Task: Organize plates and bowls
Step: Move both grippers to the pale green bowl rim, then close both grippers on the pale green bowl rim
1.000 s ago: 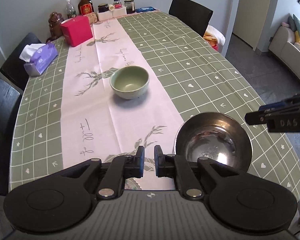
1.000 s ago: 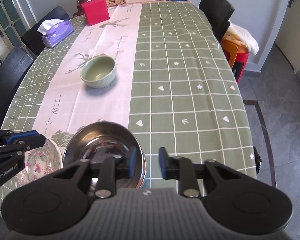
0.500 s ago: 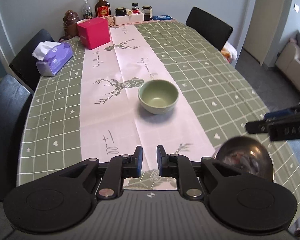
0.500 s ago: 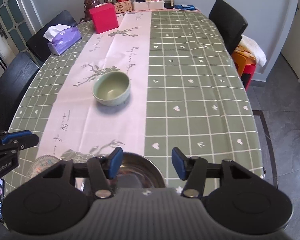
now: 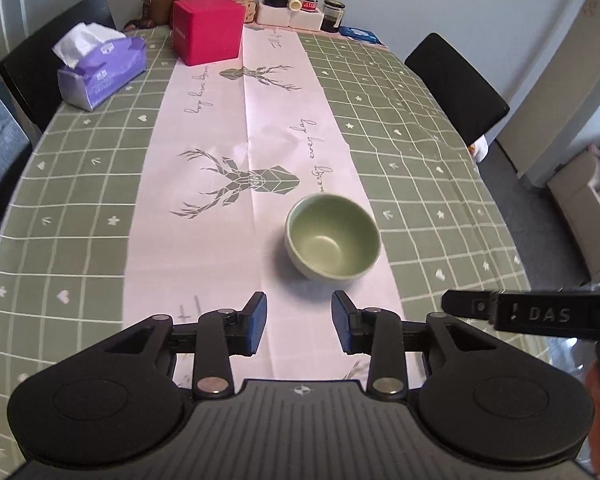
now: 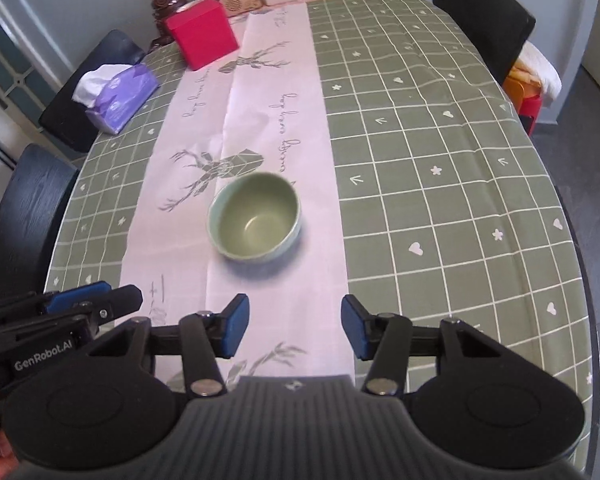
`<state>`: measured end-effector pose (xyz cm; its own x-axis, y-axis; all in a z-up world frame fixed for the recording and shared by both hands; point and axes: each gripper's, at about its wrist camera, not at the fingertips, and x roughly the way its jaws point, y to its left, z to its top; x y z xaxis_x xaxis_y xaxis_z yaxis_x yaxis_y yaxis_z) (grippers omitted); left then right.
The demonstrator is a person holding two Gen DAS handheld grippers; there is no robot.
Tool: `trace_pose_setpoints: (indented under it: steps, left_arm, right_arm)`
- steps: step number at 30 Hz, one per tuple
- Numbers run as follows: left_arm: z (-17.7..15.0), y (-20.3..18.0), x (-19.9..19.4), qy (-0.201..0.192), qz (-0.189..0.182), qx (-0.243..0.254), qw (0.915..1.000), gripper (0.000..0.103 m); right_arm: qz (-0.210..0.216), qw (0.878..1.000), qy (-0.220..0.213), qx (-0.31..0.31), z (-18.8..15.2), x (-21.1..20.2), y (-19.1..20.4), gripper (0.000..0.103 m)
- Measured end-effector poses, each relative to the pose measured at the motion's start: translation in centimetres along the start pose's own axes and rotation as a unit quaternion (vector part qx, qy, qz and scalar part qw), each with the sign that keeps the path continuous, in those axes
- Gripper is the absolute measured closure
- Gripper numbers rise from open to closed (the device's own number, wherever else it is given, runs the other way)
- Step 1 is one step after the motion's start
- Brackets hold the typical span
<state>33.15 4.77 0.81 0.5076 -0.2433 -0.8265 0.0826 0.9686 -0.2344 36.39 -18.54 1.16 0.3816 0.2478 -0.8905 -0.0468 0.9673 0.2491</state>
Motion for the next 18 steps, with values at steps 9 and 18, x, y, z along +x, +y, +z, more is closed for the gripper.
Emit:
trace_pose_setpoints:
  steps: [9, 18]
  left_arm:
    - [2.7, 1.3, 5.3, 0.018, -0.003, -0.03, 0.9994, 0.065]
    - [3.9, 2.0, 10.3, 0.036, -0.001, -0.035, 0.9988, 0.073]
  right_arm:
    - [0.012, 0.999, 0.04, 0.03, 3.4, 6.0, 0.2, 0.073]
    - [0.017, 0.996, 0.071, 0.045, 5.6, 11.0, -0.1, 0.081]
